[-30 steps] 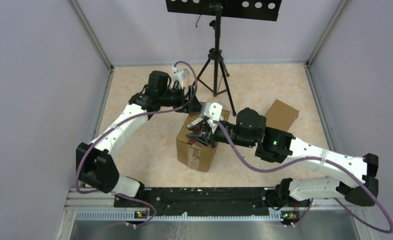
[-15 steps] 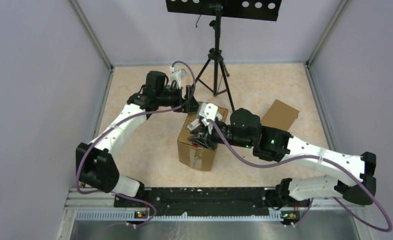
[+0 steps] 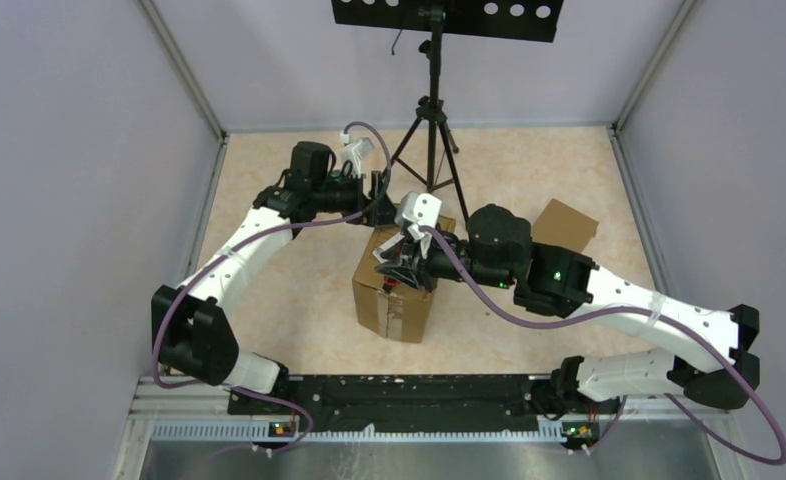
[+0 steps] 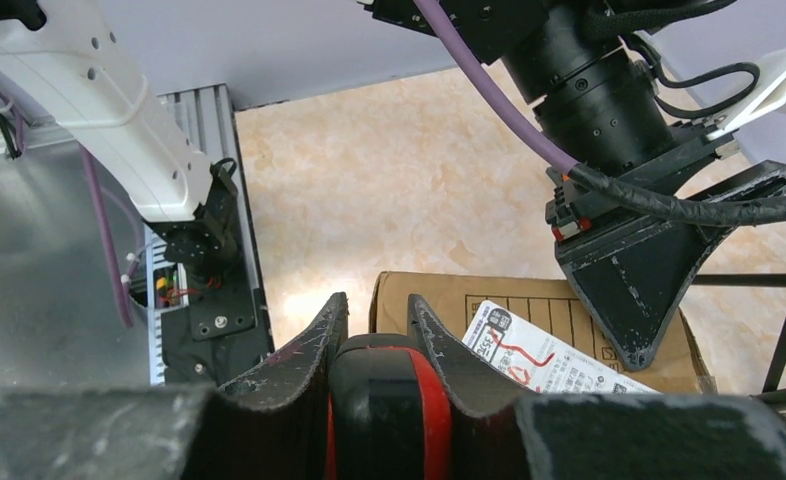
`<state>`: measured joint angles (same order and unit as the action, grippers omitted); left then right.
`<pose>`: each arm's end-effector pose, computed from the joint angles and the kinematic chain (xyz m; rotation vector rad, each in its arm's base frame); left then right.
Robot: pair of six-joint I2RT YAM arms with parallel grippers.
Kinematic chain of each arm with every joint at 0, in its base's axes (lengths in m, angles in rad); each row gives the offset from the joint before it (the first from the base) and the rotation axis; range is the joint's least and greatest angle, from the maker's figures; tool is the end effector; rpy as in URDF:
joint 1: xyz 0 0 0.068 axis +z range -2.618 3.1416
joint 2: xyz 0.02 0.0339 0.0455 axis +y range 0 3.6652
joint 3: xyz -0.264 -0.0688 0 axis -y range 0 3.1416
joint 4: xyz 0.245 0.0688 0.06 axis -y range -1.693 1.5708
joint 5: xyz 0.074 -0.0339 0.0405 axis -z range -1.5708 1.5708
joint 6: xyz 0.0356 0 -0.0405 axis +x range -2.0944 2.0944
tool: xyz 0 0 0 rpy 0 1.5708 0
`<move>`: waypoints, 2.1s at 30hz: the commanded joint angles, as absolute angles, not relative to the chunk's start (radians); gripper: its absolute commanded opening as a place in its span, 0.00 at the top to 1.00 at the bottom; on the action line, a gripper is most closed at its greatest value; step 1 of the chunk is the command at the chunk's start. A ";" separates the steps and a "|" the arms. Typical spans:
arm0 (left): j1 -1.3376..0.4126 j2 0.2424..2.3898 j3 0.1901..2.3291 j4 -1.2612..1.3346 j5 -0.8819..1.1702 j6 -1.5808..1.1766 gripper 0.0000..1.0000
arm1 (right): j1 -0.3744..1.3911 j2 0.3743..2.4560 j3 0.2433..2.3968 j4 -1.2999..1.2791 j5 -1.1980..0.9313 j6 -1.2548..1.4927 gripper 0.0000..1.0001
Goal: Unpack the express box
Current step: Cut the express box at the center of the board.
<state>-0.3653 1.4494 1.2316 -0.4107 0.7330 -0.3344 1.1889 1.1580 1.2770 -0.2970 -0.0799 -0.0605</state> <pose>0.2917 -0.1371 0.3221 0.4685 2.2138 -1.1885 0.0935 0.2405 0.4246 -1.1222 1.4515 0.8818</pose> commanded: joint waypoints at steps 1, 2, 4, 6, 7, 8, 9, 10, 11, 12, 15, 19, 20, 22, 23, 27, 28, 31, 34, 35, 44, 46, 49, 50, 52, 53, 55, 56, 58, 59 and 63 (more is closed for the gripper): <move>-0.361 1.468 1.210 -0.433 0.732 -0.286 0.17 | 1.194 1.136 1.314 -0.294 -0.056 -0.068 1.00; -0.361 1.469 1.210 -0.432 0.733 -0.287 0.17 | 1.193 1.132 1.310 -0.297 -0.051 -0.066 1.00; -0.360 1.471 1.211 -0.431 0.733 -0.288 0.17 | 1.195 1.125 1.305 -0.300 -0.044 -0.066 1.00; -0.361 1.472 1.211 -0.432 0.733 -0.288 0.17 | 1.195 1.119 1.296 -0.303 -0.036 -0.066 1.00; -0.362 1.473 1.213 -0.431 0.732 -0.288 0.17 | 1.195 1.116 1.294 -0.304 -0.033 -0.066 1.00; -0.361 1.473 1.213 -0.432 0.733 -0.289 0.17 | 1.195 1.116 1.292 -0.307 -0.030 -0.066 1.00; -0.360 1.474 1.214 -0.431 0.732 -0.290 0.17 | 1.194 1.115 1.292 -0.308 -0.029 -0.066 1.00; -0.361 1.474 1.216 -0.431 0.732 -0.290 0.17 | 1.194 1.116 1.290 -0.312 -0.027 -0.066 1.00; -0.361 1.475 1.216 -0.431 0.731 -0.290 0.17 | 1.193 1.114 1.290 -0.317 -0.025 -0.065 1.00; -0.361 1.476 1.216 -0.431 0.732 -0.291 0.17 | 1.195 1.113 1.290 -0.322 -0.024 -0.065 1.00; -0.360 1.478 1.219 -0.432 0.732 -0.289 0.17 | 1.193 1.109 1.287 -0.335 -0.024 -0.059 1.00; -0.360 1.478 1.219 -0.435 0.731 -0.287 0.17 | 1.194 1.116 1.267 -0.358 -0.021 -0.051 1.00; -0.360 1.479 1.219 -0.436 0.731 -0.287 0.17 | 1.195 1.118 1.260 -0.363 -0.021 -0.047 1.00; -0.359 1.479 1.219 -0.435 0.732 -0.287 0.17 | 1.195 1.122 1.240 -0.367 -0.018 -0.037 1.00; -0.359 1.480 1.219 -0.434 0.733 -0.287 0.17 | 1.195 1.121 1.226 -0.365 -0.018 -0.034 1.00; -0.359 1.482 1.222 -0.434 0.734 -0.287 0.17 | 1.193 1.122 1.179 -0.348 -0.020 -0.009 1.00; -0.359 1.482 1.222 -0.434 0.735 -0.287 0.17 | 1.194 1.123 1.171 -0.344 -0.020 -0.008 1.00; -0.359 1.484 1.221 -0.434 0.734 -0.286 0.17 | 1.193 1.116 1.168 -0.335 -0.017 0.019 1.00; -0.358 1.486 1.220 -0.435 0.733 -0.284 0.17 | 1.193 1.108 1.202 -0.351 -0.009 0.014 1.00; -0.357 1.486 1.221 -0.434 0.734 -0.284 0.17 | 1.194 1.103 1.215 -0.360 -0.006 0.009 1.00; -0.337 1.481 1.209 -0.433 0.748 -0.281 0.17 | 1.194 1.088 1.295 -0.401 -0.003 -0.016 1.00; -0.336 1.480 1.207 -0.433 0.750 -0.281 0.17 | 1.193 1.089 1.295 -0.407 -0.003 -0.024 1.00; -0.332 1.479 1.207 -0.433 0.756 -0.278 0.17 | 1.194 1.092 1.284 -0.410 -0.003 -0.025 1.00; -0.332 1.479 1.205 -0.433 0.756 -0.277 0.17 | 1.194 1.092 1.279 -0.410 -0.003 -0.023 1.00; -0.330 1.478 1.204 -0.433 0.759 -0.276 0.17 | 1.194 1.092 1.263 -0.408 -0.003 -0.021 1.00; -0.330 1.478 1.202 -0.429 0.761 -0.277 0.17 | 1.195 1.092 1.253 -0.407 -0.003 -0.017 1.00; -0.328 1.479 1.203 -0.427 0.765 -0.277 0.17 | 1.194 1.092 1.235 -0.404 0.021 -0.008 1.00; -0.328 1.480 1.201 -0.427 0.764 -0.276 0.17 | 1.194 1.093 1.225 -0.405 0.019 -0.008 1.00; -0.324 1.481 1.201 -0.426 0.766 -0.276 0.17 | 1.193 1.094 1.205 -0.398 0.013 0.029 1.00; -0.323 1.481 1.202 -0.426 0.768 -0.277 0.17 | 1.193 1.095 1.196 -0.397 0.012 0.035 1.00; -0.321 1.476 1.201 -0.425 0.771 -0.278 0.17 | 1.193 1.094 1.149 -0.376 0.006 0.058 1.00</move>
